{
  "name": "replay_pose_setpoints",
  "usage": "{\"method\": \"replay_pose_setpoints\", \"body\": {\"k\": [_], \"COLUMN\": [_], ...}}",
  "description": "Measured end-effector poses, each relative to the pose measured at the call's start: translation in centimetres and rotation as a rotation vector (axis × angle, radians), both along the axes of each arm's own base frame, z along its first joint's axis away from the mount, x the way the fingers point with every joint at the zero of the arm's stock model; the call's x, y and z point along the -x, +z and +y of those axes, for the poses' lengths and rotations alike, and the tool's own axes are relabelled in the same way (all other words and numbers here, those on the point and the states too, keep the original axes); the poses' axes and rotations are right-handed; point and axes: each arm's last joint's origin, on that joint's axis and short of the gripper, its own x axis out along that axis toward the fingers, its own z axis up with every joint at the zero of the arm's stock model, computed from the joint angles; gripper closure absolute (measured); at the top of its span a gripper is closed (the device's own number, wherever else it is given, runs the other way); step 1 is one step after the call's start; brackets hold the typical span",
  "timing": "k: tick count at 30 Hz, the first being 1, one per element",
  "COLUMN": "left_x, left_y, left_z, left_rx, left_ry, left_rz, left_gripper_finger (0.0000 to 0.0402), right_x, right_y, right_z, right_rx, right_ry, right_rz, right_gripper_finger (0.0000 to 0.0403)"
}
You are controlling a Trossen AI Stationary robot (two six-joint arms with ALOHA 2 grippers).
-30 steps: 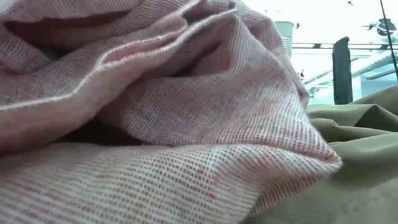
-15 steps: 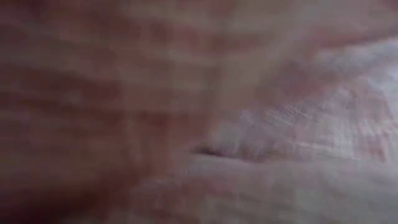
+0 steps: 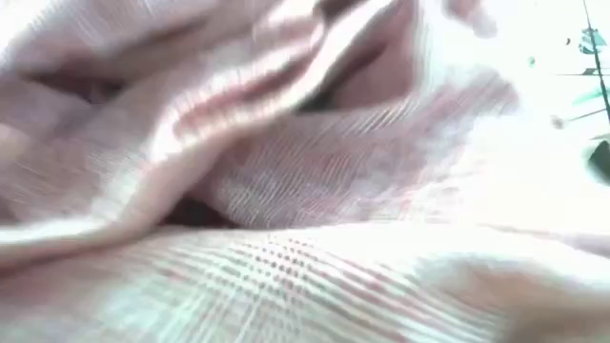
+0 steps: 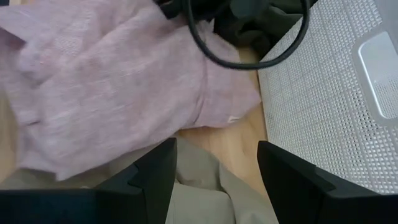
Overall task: Sort clothes
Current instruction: Put the pink shirt into the white laundry bin
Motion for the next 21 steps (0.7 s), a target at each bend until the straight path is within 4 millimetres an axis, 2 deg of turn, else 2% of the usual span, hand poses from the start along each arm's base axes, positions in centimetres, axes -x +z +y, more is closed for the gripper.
{"method": "replay_pose_setpoints", "body": {"k": [4,12,17,19,21], "left_x": [0.5,2.3,3.4,3.6,3.6], "left_y": [4.6,11.5,14.2,14.6,14.5], "left_z": [0.5,0.8,1.3,1.3,0.9], "left_rx": [-0.012,0.086,0.107,0.104,0.098], "left_ry": [0.024,0.025,0.038,0.032,-0.049], "left_rz": [-0.123,-0.430,-0.591,-0.611,-0.593], "left_gripper_finger": [0.0349,0.0351,0.0351,0.0351,0.0351], "right_x": [0.0,0.1,0.1,0.1,0.2], "right_y": [0.0,0.0,0.0,0.0,-0.1], "right_z": [0.0,-0.1,-0.1,-0.1,-0.1], "right_rx": [0.003,0.014,0.014,0.014,0.016], "right_ry": [0.000,0.000,0.000,0.000,0.000], "right_rz": [0.002,0.015,0.015,0.016,0.017], "right_gripper_finger": [0.0193,0.0193,0.0193,0.0193,0.0193]}}
